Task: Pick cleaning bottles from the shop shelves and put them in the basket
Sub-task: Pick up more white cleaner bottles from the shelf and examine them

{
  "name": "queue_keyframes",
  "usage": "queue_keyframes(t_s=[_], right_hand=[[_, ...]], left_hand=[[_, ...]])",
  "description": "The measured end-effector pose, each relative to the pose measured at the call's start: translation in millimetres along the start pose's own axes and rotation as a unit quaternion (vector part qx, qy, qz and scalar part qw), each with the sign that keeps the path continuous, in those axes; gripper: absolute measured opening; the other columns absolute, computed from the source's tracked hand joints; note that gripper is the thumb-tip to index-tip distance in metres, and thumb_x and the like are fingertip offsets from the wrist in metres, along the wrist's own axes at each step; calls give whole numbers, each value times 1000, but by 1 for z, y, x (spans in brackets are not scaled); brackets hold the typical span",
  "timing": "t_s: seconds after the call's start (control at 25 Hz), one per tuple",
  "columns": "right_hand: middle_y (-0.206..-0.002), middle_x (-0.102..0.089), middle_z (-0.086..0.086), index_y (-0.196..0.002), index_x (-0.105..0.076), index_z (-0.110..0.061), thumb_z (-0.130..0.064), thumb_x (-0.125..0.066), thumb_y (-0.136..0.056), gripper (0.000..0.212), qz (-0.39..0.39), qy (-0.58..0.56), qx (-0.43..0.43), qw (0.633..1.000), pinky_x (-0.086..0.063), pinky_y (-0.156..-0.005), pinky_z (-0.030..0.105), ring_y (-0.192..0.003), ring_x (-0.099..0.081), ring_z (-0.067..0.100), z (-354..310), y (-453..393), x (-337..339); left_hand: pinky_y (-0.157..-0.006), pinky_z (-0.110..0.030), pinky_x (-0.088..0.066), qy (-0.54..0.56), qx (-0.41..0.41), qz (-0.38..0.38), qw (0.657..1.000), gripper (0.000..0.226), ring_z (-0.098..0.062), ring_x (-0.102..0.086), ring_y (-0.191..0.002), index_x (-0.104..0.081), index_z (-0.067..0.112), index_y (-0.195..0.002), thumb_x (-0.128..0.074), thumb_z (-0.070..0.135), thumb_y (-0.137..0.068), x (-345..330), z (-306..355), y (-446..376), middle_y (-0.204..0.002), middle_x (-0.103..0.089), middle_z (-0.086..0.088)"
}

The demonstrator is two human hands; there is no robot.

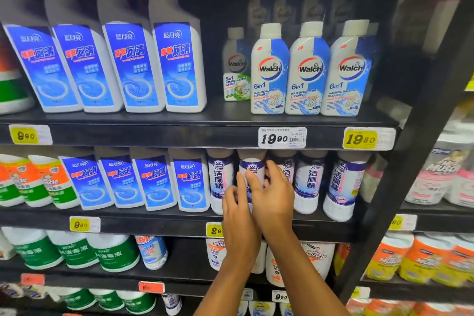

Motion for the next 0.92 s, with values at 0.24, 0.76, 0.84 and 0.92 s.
queue_keyframes(t_s=[0.24, 0.76, 0.84, 0.92], right_hand=[[-126, -54, 2, -134, -56, -13, -45, -56, -98, 48, -7, 147, 51, 988, -41, -95, 41, -109, -59, 24, -6, -1, 0], [-86, -63, -14, -114, -58, -29, -43, -66, -91, 28, 106, 27, 5, 994, -56, -77, 44, -79, -62, 4, 13, 4, 33], [-79, -59, -14, -124, -55, -27, -43, -68, -90, 40, 106, 35, -19, 994, -56, -76, 44, -75, -60, 3, 20, 0, 42], [-77, -57, -14, -138, -50, -22, -47, -67, -89, 58, 89, 66, -39, 993, -54, -77, 42, -73, -59, 5, 25, -6, 42]], left_hand=[[-109, -28, -36, -1, -3, -22, 1000, 88, -14, -25, -145, -1, 27, -157, -62, 38, -95, -1, -5, -7, -161, -23, 4], [-101, -34, -46, 38, -4, -5, 999, 88, -19, -44, -137, -5, 31, -155, -66, 29, -92, 5, -9, -3, -153, -41, 0], [-100, -31, -46, 37, -2, 6, 999, 85, -19, -46, -135, -16, 24, -156, -69, 30, -90, 6, -13, 4, -151, -45, 0], [-100, -29, -46, 32, -13, 11, 999, 73, -19, -50, -131, -30, 19, -152, -68, 30, -91, 6, -15, 11, -144, -52, -2]])
Point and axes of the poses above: each hand's wrist, its own y-axis away from the middle knuckle, its own x-axis out of the back of the hand, z = x × y, the point moved 2 cm from there along -y, towards the middle knuckle
